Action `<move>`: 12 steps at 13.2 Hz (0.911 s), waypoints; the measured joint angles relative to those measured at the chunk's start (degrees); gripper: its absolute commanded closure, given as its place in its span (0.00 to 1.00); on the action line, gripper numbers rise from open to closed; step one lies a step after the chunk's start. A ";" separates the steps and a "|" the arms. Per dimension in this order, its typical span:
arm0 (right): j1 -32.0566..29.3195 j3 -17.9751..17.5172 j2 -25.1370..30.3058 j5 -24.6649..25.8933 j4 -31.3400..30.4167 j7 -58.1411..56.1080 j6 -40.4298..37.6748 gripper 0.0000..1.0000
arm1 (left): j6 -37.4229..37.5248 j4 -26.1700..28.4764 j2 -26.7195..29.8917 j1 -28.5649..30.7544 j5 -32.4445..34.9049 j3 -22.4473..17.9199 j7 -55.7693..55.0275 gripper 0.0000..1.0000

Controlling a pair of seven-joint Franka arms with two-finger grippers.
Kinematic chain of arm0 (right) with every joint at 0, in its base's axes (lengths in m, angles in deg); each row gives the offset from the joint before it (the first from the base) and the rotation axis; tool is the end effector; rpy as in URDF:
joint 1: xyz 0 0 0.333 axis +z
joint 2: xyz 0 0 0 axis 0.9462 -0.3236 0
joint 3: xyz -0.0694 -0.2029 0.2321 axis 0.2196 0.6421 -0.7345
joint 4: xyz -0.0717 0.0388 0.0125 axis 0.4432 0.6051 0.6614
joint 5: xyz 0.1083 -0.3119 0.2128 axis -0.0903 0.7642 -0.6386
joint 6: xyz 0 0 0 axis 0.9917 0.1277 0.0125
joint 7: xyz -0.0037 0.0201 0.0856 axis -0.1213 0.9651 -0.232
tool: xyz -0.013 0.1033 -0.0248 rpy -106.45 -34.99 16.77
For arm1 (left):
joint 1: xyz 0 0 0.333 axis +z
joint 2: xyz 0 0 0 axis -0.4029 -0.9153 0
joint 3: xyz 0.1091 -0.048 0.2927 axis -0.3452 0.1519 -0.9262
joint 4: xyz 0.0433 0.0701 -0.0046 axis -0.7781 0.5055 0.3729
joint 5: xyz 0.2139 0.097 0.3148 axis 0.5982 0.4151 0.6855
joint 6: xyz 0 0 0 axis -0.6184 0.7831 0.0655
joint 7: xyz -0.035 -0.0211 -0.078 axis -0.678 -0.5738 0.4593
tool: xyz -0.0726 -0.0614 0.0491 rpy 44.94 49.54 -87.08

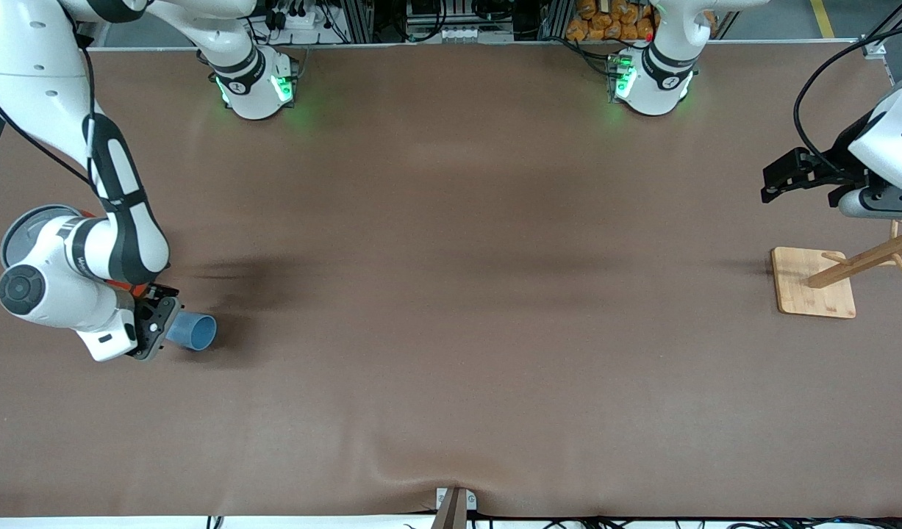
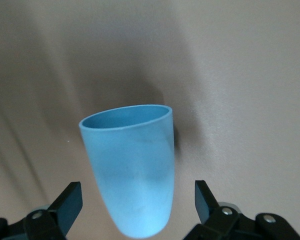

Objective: Flip cup
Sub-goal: 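Lift the blue cup with the right gripper and carry it to mid-table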

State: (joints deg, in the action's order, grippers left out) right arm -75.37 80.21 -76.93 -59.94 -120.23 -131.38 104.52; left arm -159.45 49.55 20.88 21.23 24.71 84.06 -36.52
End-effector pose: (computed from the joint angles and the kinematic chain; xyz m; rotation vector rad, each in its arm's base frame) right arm 0.6538 -0.0810 0.2260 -2.5631 -1.7542 0.0832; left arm 0.5568 -0.0517 0.6229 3.1232 -0.1079 -0.0305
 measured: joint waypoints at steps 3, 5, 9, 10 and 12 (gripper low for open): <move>0.00 -0.05 -1.56 -0.33 0.18 0.00 1.29 0.00 | 0.00 0.01 -0.02 -0.01 0.00 0.01 0.00 0.00; 0.00 -0.04 -2.35 -0.47 0.23 0.00 2.11 0.00 | 0.00 0.02 -0.02 -0.01 0.00 0.01 0.00 0.00; -0.05 0.06 -3.48 -4.02 0.24 -0.70 3.21 0.68 | 0.00 0.02 -0.03 -0.01 0.00 0.01 0.00 0.00; -0.09 0.19 -3.46 -5.57 0.35 -1.45 3.15 0.68 | 0.00 0.02 -0.03 -0.01 0.00 0.01 0.00 0.00; -0.12 0.09 -3.41 -8.17 0.52 -2.89 2.02 0.68 | 0.00 0.04 -0.04 -0.01 0.00 0.02 0.00 0.00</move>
State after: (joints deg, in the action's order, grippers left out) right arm -75.49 80.30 -80.34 -68.11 -119.71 -134.26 106.54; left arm -159.45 49.59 20.84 21.22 24.71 84.07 -36.52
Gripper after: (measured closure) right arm 0.216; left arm 0.000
